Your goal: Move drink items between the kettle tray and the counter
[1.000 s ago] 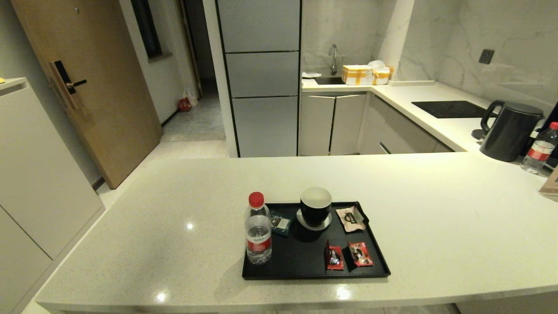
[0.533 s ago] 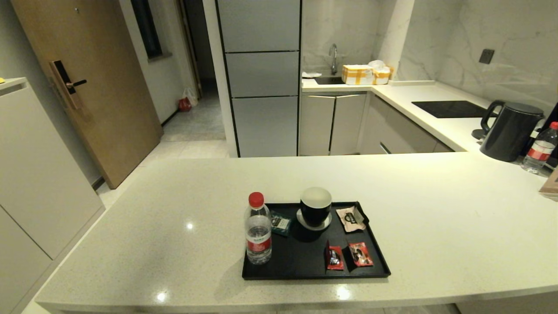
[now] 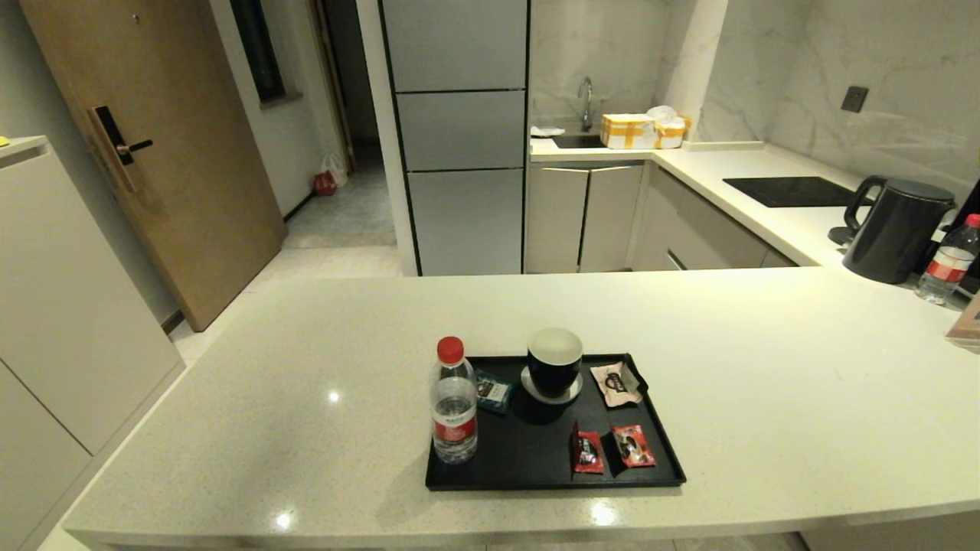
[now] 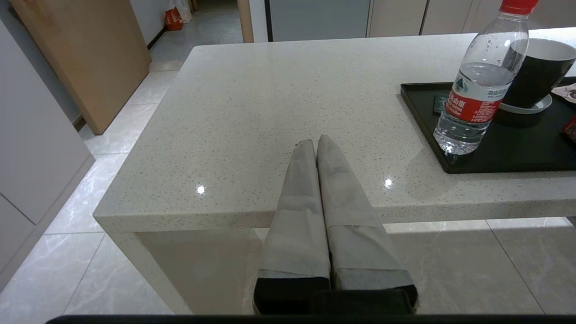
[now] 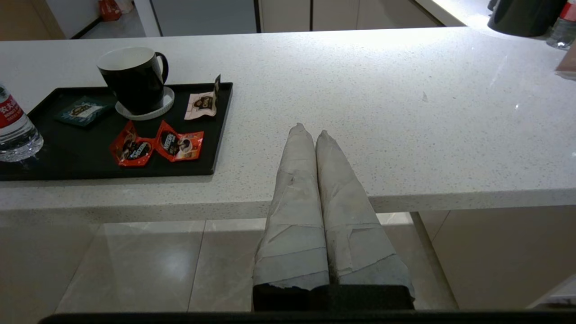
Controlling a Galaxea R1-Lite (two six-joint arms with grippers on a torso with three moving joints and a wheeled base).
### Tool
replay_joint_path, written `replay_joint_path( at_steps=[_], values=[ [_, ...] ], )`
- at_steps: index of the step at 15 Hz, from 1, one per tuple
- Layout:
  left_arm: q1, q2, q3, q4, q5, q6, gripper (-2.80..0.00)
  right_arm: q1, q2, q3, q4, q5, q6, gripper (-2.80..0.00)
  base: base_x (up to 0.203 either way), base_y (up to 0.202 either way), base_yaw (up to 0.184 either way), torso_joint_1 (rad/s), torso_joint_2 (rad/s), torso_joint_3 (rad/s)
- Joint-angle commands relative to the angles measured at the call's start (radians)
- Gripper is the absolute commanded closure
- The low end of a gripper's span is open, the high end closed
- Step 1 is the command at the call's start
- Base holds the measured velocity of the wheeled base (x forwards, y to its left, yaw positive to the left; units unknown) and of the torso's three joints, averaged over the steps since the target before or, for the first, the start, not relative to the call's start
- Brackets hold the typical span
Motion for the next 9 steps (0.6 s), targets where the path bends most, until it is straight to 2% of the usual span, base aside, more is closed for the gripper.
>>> replay_joint_path(
  at_steps=[1,9],
  values=[
    [0.000,0.001,0.000,0.000,0.000,0.000,0.00,0.000,0.003,0.002,0.000,0.000,0.001,0.00,0.000,0.000,0.000,0.000,0.00,0.000],
    [0.000,0.001,0.000,0.000,0.000,0.001,0.00,0.000,0.003,0.002,-0.004,-0.002,0.024,0.00,0.000,0.000,0.000,0.000,0.00,0.000]
  ],
)
